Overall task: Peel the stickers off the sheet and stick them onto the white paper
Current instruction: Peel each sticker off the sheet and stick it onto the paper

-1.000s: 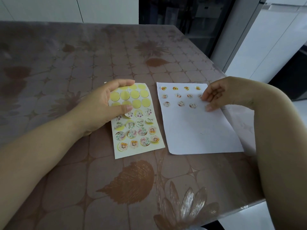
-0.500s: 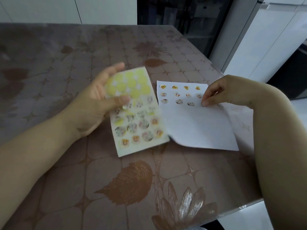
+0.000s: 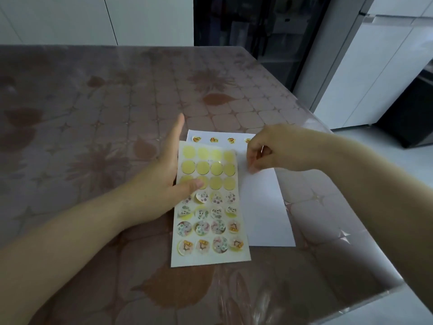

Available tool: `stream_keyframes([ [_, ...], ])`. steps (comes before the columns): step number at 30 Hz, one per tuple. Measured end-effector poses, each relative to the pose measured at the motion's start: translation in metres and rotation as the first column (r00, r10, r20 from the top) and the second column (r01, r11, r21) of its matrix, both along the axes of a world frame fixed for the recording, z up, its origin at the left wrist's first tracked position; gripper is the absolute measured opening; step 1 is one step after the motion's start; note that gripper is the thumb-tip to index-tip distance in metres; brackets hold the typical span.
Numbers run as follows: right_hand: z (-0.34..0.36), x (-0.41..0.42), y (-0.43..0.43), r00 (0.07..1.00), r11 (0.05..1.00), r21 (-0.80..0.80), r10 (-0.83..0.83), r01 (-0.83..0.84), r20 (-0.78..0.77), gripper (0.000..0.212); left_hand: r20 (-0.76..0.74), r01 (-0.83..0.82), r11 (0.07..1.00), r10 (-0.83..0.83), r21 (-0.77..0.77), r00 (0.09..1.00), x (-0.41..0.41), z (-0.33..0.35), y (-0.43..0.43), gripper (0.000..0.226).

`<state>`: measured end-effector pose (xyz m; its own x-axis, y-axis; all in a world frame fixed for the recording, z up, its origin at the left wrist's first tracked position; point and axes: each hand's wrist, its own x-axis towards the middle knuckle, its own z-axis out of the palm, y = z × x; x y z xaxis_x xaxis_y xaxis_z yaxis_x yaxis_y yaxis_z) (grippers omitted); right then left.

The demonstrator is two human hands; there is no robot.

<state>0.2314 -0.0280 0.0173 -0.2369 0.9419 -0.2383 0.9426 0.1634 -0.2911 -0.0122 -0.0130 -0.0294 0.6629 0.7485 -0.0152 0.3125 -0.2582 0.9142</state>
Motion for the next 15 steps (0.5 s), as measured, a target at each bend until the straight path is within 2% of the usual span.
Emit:
stream_keyframes([
  [3, -0.014, 0.009, -0.005, 0.984, 0.996, 0.042, -0.072, 0.08, -0.16, 0.002, -0.044, 0.027, 0.993, -0.022, 0.117, 0.999, -0.001, 0.002, 0.0, 0.103],
  [7, -0.026, 0.015, -0.014, 0.907, 0.973, 0.075, -0.175, 0.219, -0.382, 0.001, -0.027, 0.057, 0.995, -0.055, 0.079, 0.998, -0.001, 0.002, 0.004, 0.098],
  [15, -0.032, 0.012, -0.016, 0.827, 0.939, 0.076, -0.256, 0.336, -0.5, 0.01, -0.067, 0.054, 0.993, -0.047, 0.101, 0.997, -0.004, 0.006, 0.003, 0.096],
])
